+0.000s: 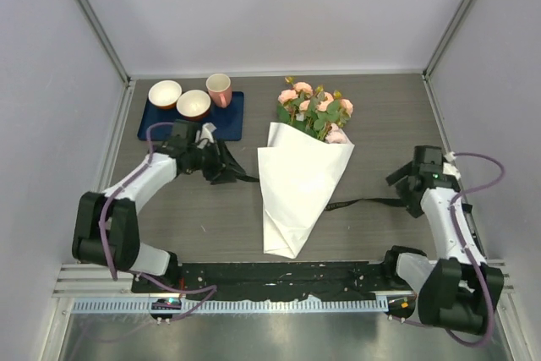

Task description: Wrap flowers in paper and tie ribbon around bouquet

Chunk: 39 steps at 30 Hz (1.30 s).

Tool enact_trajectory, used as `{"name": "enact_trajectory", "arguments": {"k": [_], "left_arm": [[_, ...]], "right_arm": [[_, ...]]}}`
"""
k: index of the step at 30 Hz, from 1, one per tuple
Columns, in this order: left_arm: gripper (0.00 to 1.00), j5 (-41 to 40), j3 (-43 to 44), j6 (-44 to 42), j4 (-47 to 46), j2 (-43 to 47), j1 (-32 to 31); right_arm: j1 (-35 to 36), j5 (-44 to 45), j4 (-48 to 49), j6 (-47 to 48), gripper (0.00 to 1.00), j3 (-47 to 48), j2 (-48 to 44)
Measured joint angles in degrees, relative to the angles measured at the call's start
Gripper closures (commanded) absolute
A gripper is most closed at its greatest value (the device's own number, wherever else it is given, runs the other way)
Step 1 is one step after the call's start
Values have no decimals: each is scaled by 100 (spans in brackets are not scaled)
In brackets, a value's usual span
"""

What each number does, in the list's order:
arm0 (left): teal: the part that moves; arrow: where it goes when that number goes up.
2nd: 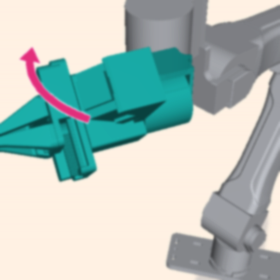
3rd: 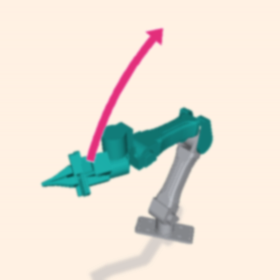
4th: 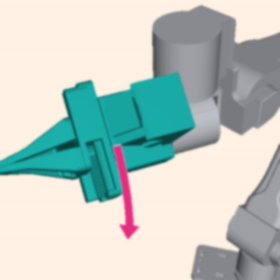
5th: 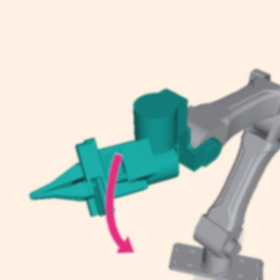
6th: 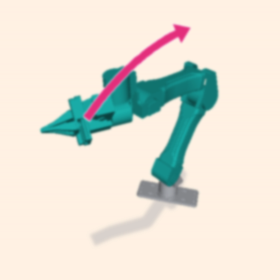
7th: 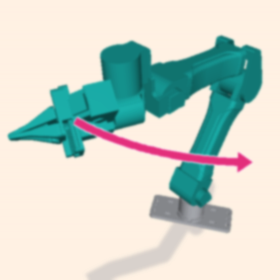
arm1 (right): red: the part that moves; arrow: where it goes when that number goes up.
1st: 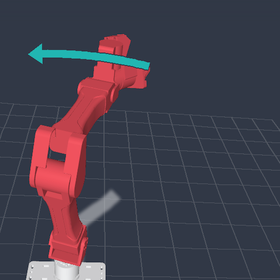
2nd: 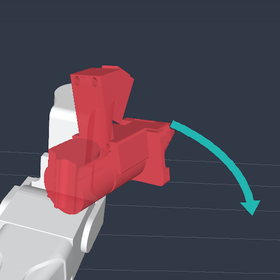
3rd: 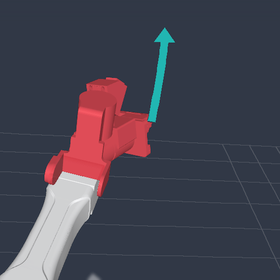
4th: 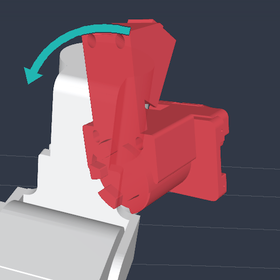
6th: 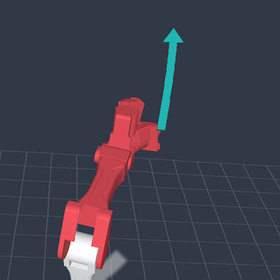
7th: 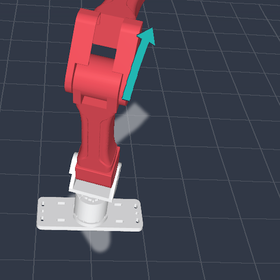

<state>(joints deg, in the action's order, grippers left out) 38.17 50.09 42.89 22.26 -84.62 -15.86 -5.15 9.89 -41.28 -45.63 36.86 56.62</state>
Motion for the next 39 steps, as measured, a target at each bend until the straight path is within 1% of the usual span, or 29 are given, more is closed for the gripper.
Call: {"name": "enact_trajectory", "arguments": {"k": [1, 2, 3, 5, 6, 7, 9, 13, 15, 18, 21, 22, 24, 25, 27, 28, 29, 30, 33, 36, 39], "left_arm": [[46, -68, 0, -13, 122, 173, 192], [22, -238, -2, -11, 286, 413, 479], [19, -391, -2, 11, 417, 603, 734], [18, -723, 4, 87, 621, 848, 1108], [18, -892, 15, 168, 726, 916, 1283], [18, -1040, 22, 238, 817, 931, 1403], [19, -1373, 24, 398, 979, 914, 1528], [19, -1888, 26, 780, 1113, 855, 1641], [18, -2142, 37, 944, 1130, 743, 1705], [18, -2524, 116, 1161, 1158, 450, 1742], [18, -2909, 354, 1309, 1290, 98, 1751], [18, -3021, 435, 1351, 1322, 11, 1751], [18, -3250, 675, 1394, 1421, -173, 1759], [17, -3353, 787, 1408, 1447, -240, 1773], [13, -3530, 916, 1429, 1449, -289, 1792], [11, -3609, 938, 1440, 1449, -286, 1803], [9, -3672, 946, 1471, 1451, -286, 1814], [10, -3720, 946, 1491, 1451, -286, 1821], [10, -3766, 946, 1515, 1464, -297, 1825], [11, -3764, 990, 1499, 1488, -444, 1825], [12, -3801, 1080, 1475, 1515, -671, 1825]], "right_arm": [[-474, 76, -87, 15, 15, 48, 111], [-892, 114, -142, 28, 15, 92, 234], [-1261, 164, -144, 28, 14, 129, 391], [-1840, 341, -146, 26, 15, 216, 789], [-1987, 470, -138, 26, 15, 278, 1021], [-2065, 555, -122, 26, 19, 341, 1248], [-2129, 664, -46, 24, 23, 439, 1620], [-2170, 807, 133, -31, 31, 586, 2164], [-2170, 892, 238, -87, 33, 627, 2343], [-2173, 1034, 422, -177, 36, 678, 2590], [-2170, 1204, 619, -260, 42, 704, 2736], [-2173, 1244, 664, -275, 48, 710, 2767], [-2170, 1325, 817, -317, 55, 713, 2806], [-2170, 1346, 907, -341, 65, 710, 2835], [-2170, 1366, 1054, -389, 78, 706, 2861], [-2170, 1370, 1141, -415, 90, 693, 2865], [-2170, 1379, 1224, -431, 96, 671, 2865], [-2170, 1379, 1270, -415, 100, 656, 2859], [-2153, 1368, 1421, -426, 100, 498, 2682], [-1934, 1526, 1283, -413, 100, 387, 2251], [-1167, 1818, 1123, -402, 100, 393, 1447]]}}
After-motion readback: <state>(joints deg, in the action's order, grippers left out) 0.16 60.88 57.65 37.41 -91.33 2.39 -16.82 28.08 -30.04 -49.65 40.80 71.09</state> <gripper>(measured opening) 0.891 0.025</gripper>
